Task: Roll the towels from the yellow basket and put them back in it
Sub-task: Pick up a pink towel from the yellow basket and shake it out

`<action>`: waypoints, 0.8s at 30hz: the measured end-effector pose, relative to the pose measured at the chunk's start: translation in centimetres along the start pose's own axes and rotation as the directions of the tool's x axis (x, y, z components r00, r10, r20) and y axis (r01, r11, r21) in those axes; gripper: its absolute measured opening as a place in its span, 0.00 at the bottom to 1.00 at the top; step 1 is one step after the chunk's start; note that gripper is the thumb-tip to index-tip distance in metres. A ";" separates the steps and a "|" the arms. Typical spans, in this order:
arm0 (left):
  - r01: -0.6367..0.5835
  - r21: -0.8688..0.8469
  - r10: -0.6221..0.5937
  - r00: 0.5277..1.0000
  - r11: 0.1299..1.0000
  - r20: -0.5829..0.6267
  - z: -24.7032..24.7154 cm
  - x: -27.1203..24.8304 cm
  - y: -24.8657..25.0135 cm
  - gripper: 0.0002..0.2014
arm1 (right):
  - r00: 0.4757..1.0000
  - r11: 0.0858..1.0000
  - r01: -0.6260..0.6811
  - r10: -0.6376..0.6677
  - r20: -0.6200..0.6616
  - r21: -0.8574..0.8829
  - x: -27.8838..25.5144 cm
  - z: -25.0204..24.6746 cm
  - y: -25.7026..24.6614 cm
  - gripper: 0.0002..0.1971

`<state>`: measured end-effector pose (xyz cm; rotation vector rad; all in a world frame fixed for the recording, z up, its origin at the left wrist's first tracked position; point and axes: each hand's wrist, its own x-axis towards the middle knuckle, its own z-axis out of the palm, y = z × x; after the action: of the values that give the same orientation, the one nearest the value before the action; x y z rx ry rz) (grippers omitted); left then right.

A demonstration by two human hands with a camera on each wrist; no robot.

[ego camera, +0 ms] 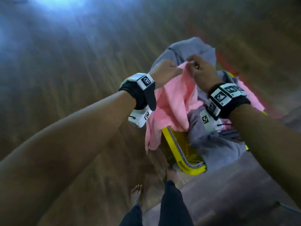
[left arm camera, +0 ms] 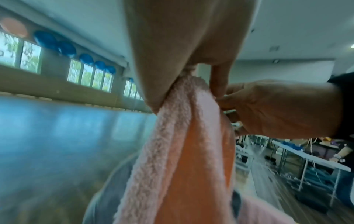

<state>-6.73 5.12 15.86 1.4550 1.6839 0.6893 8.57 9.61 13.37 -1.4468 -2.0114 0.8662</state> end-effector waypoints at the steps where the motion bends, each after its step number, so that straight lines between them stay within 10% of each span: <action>1: -0.073 -0.030 0.074 0.997 0.997 0.003 -2.5 -1.2 1.4 0.15 | 0.999 0.999 0.039 -0.039 -0.005 0.009 -0.1 -1.1 -2.8 0.11; 15: -0.522 0.094 0.516 0.770 0.848 -0.375 -32.9 -18.5 21.4 0.11 | 0.823 0.871 0.481 -0.489 -0.290 -0.102 -4.1 -14.6 -42.0 0.11; 24: -0.476 0.193 0.513 0.777 0.858 -0.366 -38.2 -23.1 22.8 0.09 | 0.800 0.817 0.577 -0.570 -0.186 -0.019 -6.2 -15.0 -46.0 0.17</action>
<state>-25.56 -9.48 59.95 1.9561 1.6446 1.2973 -7.59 -3.83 57.33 -0.7683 -2.0937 0.4781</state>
